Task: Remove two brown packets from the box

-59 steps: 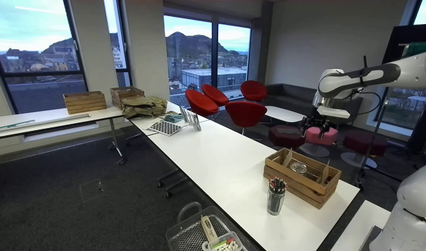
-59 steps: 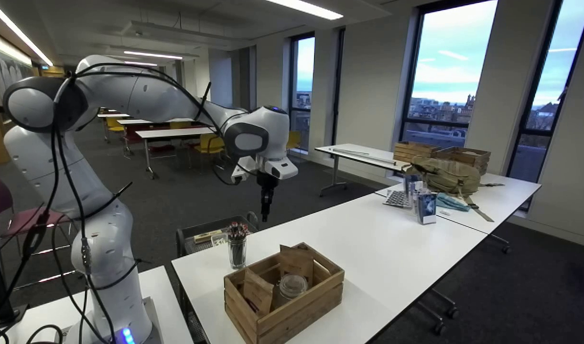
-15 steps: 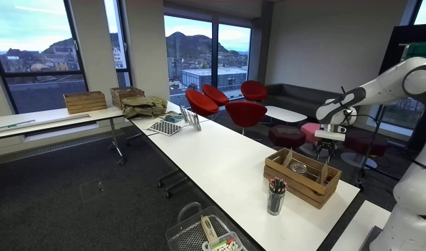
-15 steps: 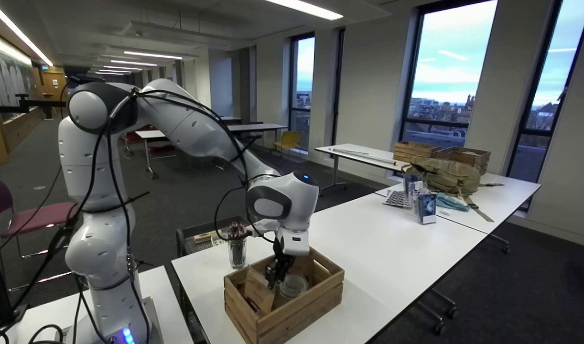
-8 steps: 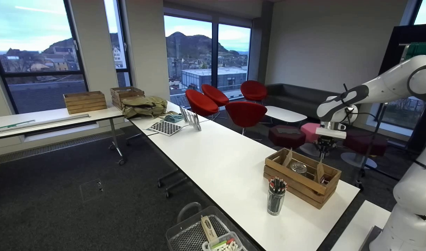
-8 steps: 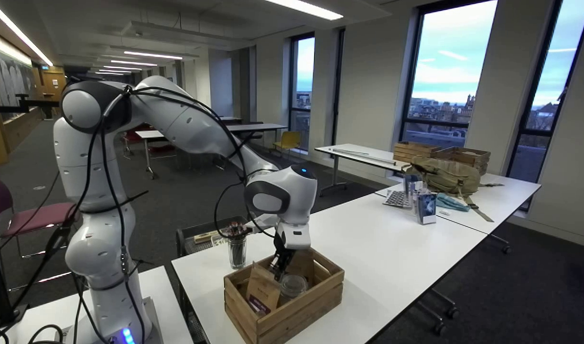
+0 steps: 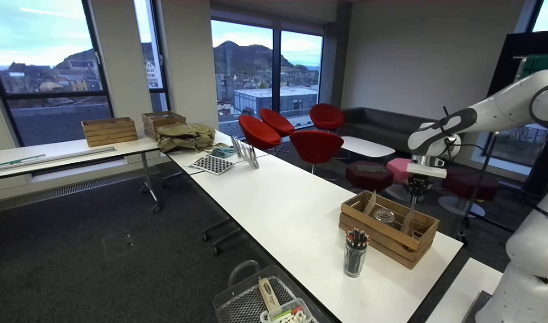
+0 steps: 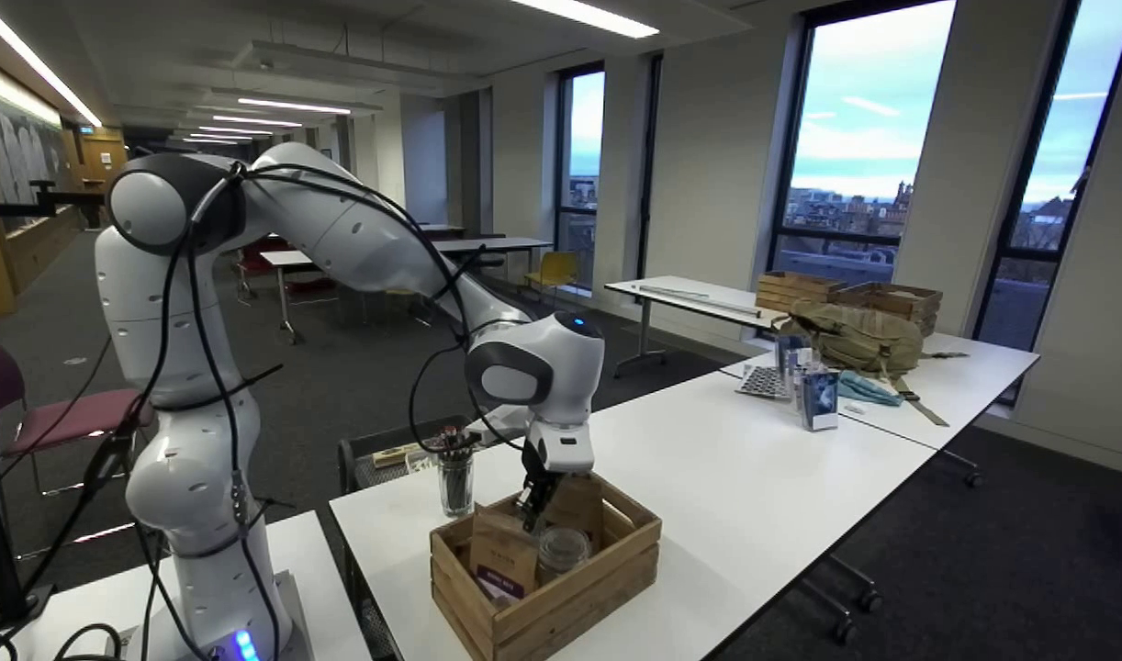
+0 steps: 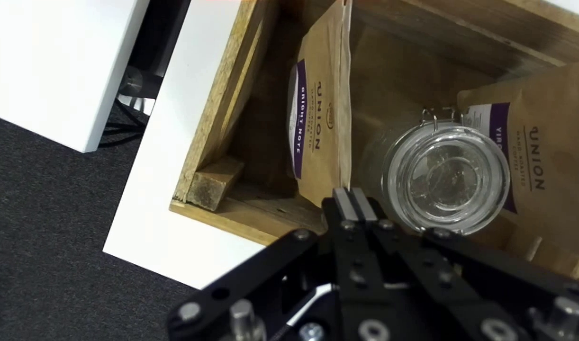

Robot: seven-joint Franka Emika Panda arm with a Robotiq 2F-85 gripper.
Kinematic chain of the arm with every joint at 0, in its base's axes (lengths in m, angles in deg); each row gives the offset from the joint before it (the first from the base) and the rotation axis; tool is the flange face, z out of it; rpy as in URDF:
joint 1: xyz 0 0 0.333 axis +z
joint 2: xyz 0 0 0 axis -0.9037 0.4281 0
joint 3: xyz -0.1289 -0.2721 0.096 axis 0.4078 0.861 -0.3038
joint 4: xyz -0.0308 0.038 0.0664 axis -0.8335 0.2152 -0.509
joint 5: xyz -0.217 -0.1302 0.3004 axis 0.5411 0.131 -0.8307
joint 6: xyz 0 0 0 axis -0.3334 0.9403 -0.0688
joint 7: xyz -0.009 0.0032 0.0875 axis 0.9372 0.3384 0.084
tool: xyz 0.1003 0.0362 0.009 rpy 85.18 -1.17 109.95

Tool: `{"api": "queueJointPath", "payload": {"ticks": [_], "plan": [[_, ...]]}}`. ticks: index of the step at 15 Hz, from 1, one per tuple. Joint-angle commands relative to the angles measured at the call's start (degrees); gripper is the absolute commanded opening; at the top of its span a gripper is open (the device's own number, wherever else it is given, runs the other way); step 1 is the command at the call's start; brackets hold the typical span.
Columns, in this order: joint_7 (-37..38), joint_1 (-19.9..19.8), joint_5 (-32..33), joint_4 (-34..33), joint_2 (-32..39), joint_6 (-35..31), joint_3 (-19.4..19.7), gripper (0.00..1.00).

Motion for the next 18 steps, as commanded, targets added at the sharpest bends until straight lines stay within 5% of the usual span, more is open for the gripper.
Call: {"api": "queueJointPath", "payload": {"ticks": [1, 4, 11, 18], "plan": [[-9.83, -0.30, -4.27, 3.83, -9.85, 6.46, -0.01, 0.00], [-15.42, -1.03, -5.16, 4.01, -17.22, 14.50, 0.37, 0.00], [-15.59, -1.74, -3.96, -0.55, -31.68, 30.77, -2.54, 0.00], [-14.55, 1.92, -5.36, -7.23, -31.55, 37.66, -9.12, 0.00]]}}
